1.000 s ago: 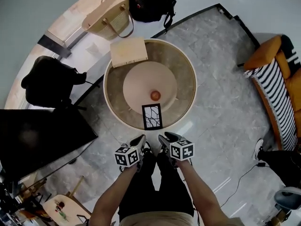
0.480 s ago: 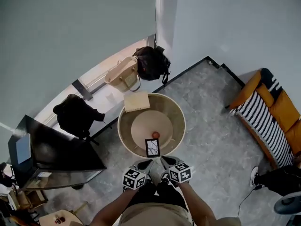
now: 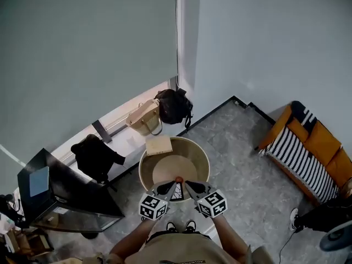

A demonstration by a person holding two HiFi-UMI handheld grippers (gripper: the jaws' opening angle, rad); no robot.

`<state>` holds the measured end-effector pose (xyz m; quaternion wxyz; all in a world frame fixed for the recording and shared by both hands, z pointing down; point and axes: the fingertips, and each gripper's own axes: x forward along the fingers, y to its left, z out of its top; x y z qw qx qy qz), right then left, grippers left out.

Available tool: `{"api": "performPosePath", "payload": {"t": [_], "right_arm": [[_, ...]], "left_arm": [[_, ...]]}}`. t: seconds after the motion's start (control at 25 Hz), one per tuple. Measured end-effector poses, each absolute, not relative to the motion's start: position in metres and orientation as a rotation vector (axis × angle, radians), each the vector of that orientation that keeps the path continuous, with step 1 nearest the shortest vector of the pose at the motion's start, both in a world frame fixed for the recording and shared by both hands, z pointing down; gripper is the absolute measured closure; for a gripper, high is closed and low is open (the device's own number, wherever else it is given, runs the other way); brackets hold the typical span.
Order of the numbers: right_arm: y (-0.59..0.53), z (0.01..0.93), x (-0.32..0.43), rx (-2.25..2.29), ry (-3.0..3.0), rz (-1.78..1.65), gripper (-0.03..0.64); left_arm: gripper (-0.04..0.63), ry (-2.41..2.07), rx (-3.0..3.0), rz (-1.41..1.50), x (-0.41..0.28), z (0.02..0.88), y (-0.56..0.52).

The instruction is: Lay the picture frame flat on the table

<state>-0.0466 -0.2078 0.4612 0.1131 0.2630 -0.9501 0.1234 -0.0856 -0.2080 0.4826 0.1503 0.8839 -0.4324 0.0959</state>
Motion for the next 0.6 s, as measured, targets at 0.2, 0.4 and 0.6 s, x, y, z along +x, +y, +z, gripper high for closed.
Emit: {"api": "performPosePath", "payload": {"t": [0.2,0.4,0.6], "right_arm": [[-0.214,0.405,-0.056,0.788,-2.862,0.252,0.609],[-0.222,0.351,-0.051,0.923,-2.902,0.074,0.609],[-0.231,0.326,-0.050,0.972,-2.933,0.000,0.611]], "left_arm": [[0.589,-1.288,2.625,0.220,-0.094,0.426,-0.213],[0.589,-1.442,2.672,0.116,-0.109,0.376,-0.224],[0.589,-1.520,2.678,0.028,-0.116,0.347,-0.235]]}}
